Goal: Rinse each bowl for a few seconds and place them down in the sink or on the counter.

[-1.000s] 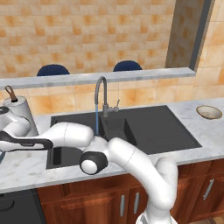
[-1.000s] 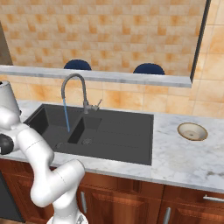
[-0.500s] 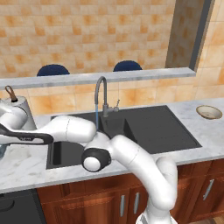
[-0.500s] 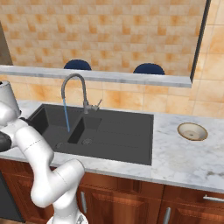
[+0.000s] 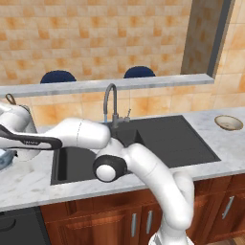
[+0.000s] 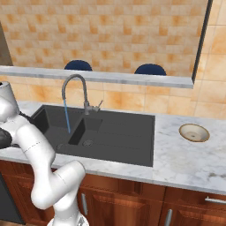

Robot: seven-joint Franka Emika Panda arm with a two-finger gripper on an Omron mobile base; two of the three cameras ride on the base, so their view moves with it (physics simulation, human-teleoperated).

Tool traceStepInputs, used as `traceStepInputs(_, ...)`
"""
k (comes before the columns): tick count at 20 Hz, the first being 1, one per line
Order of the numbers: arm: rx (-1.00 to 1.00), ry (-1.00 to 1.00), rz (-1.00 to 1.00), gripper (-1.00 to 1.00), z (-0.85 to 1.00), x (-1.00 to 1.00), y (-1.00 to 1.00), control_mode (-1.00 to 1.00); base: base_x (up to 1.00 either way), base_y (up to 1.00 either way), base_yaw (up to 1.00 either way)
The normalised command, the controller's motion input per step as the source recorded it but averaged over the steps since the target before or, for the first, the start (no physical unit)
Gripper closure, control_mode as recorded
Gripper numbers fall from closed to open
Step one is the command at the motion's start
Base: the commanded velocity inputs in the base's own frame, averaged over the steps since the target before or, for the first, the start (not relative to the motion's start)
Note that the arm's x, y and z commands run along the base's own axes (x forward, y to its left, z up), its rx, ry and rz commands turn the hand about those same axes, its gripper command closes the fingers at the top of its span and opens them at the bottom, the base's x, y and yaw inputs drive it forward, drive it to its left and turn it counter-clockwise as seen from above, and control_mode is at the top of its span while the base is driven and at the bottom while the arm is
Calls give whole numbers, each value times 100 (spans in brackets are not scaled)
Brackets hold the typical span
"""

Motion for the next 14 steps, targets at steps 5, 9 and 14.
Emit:
traceStepInputs(5, 9, -2, -18, 100, 26, -40, -50, -100, 0, 0, 0)
traceStepInputs(9, 4, -6, -21, 100, 13, -37, -44, -100, 0, 0, 0)
traceStepInputs(14, 0, -7, -22, 100, 2, -29, -47, -100, 0, 0, 0)
